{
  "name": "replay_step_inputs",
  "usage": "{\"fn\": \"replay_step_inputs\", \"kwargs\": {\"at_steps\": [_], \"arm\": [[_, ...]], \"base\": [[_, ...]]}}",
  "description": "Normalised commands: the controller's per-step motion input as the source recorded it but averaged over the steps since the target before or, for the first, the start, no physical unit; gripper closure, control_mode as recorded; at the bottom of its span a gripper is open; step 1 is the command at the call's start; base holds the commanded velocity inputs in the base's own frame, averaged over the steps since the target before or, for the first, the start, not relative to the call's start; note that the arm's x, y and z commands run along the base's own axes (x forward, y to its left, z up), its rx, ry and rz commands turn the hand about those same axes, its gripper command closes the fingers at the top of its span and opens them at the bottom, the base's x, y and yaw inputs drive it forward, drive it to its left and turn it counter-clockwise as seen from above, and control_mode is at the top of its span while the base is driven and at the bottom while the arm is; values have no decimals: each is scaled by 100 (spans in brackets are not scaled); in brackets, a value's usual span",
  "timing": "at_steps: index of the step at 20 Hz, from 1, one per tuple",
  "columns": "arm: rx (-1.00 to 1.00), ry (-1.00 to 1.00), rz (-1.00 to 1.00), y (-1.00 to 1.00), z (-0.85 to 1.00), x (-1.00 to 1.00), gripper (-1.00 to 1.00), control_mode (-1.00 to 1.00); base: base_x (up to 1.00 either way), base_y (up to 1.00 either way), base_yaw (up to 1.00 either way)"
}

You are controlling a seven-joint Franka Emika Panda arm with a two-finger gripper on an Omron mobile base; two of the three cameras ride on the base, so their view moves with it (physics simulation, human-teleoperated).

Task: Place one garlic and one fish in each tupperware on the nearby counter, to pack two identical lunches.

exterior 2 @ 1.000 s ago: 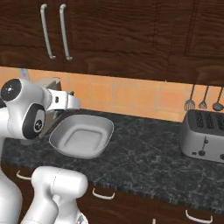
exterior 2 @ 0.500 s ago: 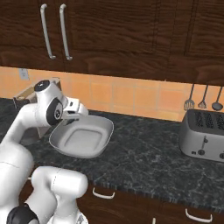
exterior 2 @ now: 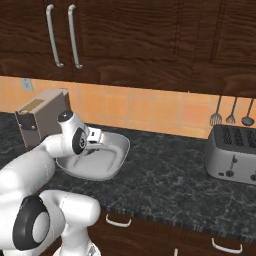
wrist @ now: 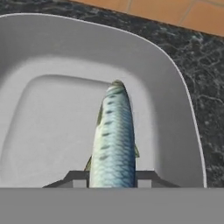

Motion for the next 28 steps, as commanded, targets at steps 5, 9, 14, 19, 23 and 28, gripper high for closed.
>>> {"fn": "replay_step_inputs", "kwargs": {"at_steps": [5, 9, 14, 19, 23, 28], "arm": [[0, 2, 0, 0, -22, 7, -100, -100], [1, 2, -1, 4, 48, -31, -100, -100], [3, -1, 0, 7, 100, -86, -100, -100], [5, -9, 0, -3, 96, -100, -100, -100], [2, -21, 0, -1, 100, -100, -100, -100], [0, -11, 1, -15, 89, -100, -100, -100]], "base": [[0, 0, 0], [0, 0, 0], [0, 0, 0], [0, 0, 0], [0, 0, 0], [0, 0, 0]]}}
